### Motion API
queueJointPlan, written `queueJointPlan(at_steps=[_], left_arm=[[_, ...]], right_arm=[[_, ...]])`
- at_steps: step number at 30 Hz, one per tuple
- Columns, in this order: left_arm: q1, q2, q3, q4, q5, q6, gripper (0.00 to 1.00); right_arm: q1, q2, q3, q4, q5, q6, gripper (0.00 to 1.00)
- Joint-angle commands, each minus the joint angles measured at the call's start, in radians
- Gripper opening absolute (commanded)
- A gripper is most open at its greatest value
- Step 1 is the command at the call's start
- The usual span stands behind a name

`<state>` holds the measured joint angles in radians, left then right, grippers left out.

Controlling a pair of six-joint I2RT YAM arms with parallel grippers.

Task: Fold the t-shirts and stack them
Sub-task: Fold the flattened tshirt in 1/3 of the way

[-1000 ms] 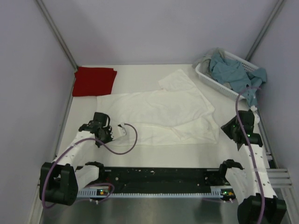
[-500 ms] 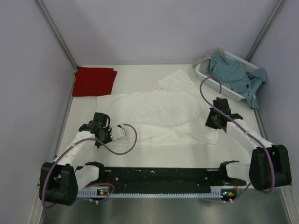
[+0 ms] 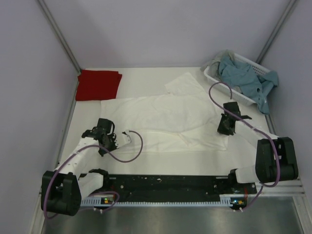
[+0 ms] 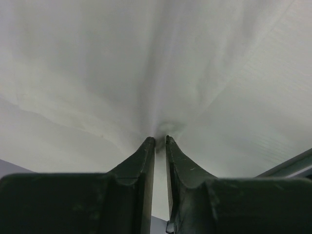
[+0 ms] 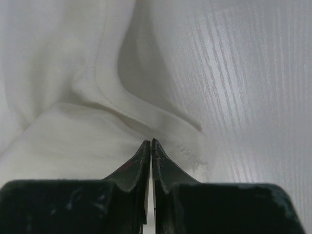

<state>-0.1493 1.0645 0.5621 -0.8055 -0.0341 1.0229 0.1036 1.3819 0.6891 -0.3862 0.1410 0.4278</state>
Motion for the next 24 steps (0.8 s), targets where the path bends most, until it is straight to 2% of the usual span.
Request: queueJointPlan(at_steps=[1,3,5,8,9,13,18,21,24], left_arm=[[0.002,-0.029,0.033,-0.063,0.062,-0.001,0.23],[0.001,-0.032,0.035,-0.064,0.060,-0.004,0.24],[0.001,-0.032,0.033,-0.063,0.066,-0.004,0.25],[-0.001,-0.032,0.025,-0.051,0.072,-0.010,0.25],[-0.001,-0.034,0.022,-0.046,0.071,-0.009,0.24],[-0.004,-0.040,0.007,-0.029,0.069,-0.006,0.16],[-0.006,-0.038,-0.002,-0.001,0.071,-0.003,0.02],[-0.006,-0.047,-0.008,0.011,0.071,-0.004,0.00],[-0.006,-0.057,-0.014,0.020,0.066,-0.010,0.00]], right_arm=[[-0.018,-0.078,0.094,-0.104,0.048,0.034,0.11],[-0.009,-0.130,0.137,-0.245,0.093,0.089,0.28],[0.011,-0.193,0.156,-0.334,0.146,0.117,0.41],[0.021,-0.276,0.116,-0.404,0.122,0.158,0.50],[0.021,-0.296,0.089,-0.414,0.100,0.181,0.66],[0.021,-0.336,-0.020,-0.408,0.008,0.281,0.67],[0.021,-0.275,-0.085,-0.361,0.014,0.359,0.65],[0.019,-0.262,-0.100,-0.338,0.055,0.377,0.56],[0.019,-0.277,-0.117,-0.338,0.060,0.382,0.38]])
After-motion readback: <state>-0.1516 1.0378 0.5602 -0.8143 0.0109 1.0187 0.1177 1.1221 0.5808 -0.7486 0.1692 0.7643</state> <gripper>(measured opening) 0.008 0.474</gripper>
